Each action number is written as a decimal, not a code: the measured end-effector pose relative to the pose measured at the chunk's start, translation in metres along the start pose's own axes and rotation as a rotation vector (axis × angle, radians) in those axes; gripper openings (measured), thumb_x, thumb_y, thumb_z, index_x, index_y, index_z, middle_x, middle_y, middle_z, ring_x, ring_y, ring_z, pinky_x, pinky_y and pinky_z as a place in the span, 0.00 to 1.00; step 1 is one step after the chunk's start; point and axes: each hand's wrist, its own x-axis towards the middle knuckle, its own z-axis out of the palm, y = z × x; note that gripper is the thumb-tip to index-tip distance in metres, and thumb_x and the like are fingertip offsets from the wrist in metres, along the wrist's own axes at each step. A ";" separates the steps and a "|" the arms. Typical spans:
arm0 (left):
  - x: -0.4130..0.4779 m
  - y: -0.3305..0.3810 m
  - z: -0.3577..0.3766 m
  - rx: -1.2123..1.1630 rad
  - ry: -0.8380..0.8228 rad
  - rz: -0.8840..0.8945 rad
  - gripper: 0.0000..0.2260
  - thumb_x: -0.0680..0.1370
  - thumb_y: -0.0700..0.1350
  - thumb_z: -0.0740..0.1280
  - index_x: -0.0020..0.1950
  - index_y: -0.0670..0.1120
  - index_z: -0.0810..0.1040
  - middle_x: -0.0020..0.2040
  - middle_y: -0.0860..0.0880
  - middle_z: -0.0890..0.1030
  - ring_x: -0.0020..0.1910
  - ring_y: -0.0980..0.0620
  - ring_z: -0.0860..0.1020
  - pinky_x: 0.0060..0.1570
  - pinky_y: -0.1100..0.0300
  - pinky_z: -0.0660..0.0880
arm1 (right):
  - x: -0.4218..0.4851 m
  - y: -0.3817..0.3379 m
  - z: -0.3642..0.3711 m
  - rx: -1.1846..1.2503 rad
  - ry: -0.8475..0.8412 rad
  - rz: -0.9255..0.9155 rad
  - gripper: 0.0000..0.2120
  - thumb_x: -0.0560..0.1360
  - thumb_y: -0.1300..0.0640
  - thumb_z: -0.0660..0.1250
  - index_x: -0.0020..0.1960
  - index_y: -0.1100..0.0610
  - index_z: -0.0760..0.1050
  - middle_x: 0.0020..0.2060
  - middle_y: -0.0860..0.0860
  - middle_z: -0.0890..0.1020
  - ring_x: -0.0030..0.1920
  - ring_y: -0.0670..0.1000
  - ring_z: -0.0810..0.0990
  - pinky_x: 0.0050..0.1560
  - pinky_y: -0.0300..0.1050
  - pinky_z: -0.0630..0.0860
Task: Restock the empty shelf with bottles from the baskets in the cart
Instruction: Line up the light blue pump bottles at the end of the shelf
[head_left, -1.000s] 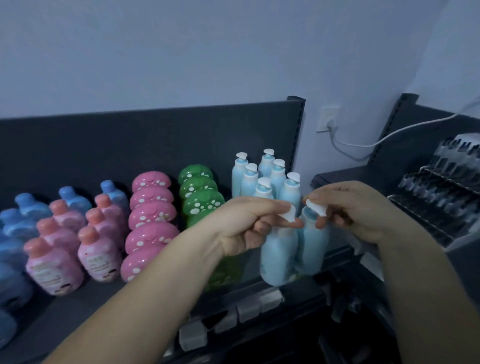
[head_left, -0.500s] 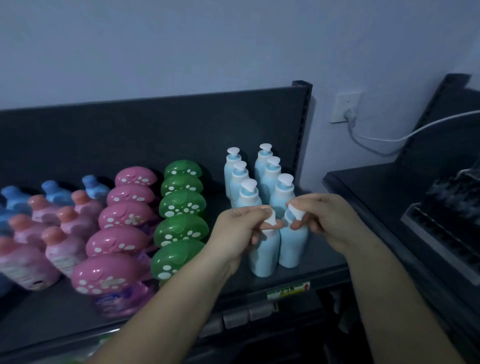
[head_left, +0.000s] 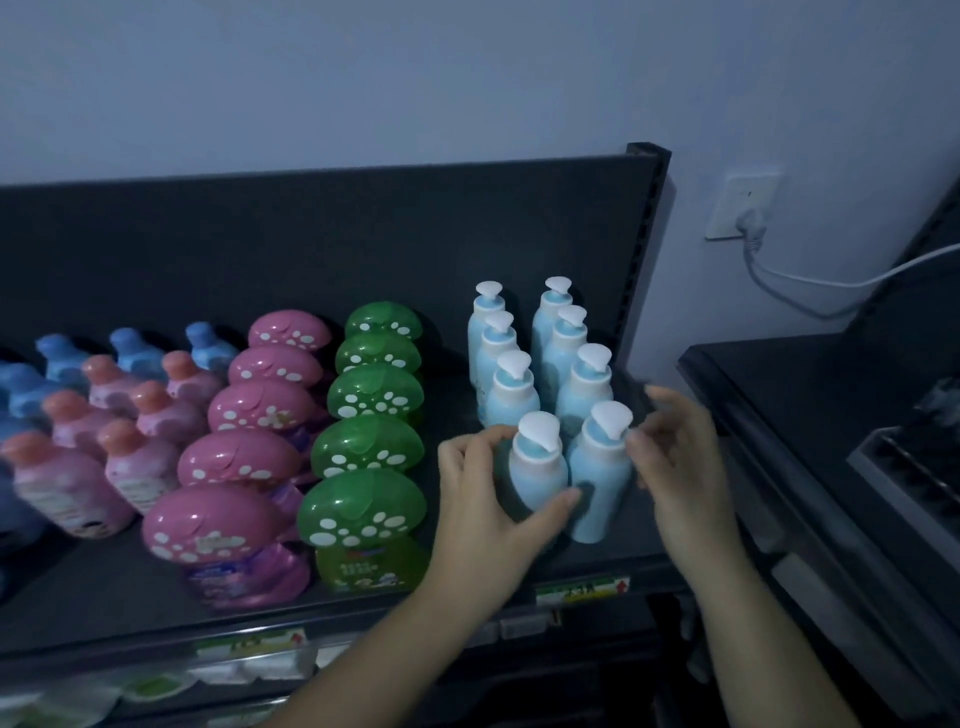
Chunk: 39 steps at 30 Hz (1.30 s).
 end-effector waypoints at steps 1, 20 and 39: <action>-0.002 -0.004 0.003 0.041 -0.014 0.008 0.31 0.66 0.63 0.71 0.64 0.56 0.67 0.58 0.54 0.66 0.60 0.59 0.68 0.63 0.62 0.69 | -0.005 0.010 -0.001 -0.024 0.013 -0.016 0.23 0.66 0.41 0.70 0.60 0.38 0.71 0.49 0.44 0.76 0.46 0.42 0.78 0.46 0.33 0.75; 0.000 -0.030 0.007 0.025 -0.026 -0.092 0.28 0.68 0.55 0.78 0.63 0.64 0.69 0.58 0.62 0.77 0.58 0.65 0.75 0.57 0.57 0.76 | -0.014 0.054 -0.004 -0.200 -0.192 0.057 0.36 0.70 0.57 0.77 0.64 0.31 0.61 0.58 0.36 0.78 0.57 0.39 0.79 0.50 0.33 0.77; -0.003 -0.029 0.013 0.026 0.006 -0.086 0.27 0.68 0.56 0.76 0.61 0.70 0.67 0.58 0.62 0.77 0.57 0.65 0.76 0.57 0.57 0.77 | -0.016 0.058 0.000 -0.306 -0.180 0.047 0.38 0.68 0.54 0.78 0.59 0.25 0.57 0.55 0.36 0.76 0.53 0.36 0.79 0.47 0.41 0.79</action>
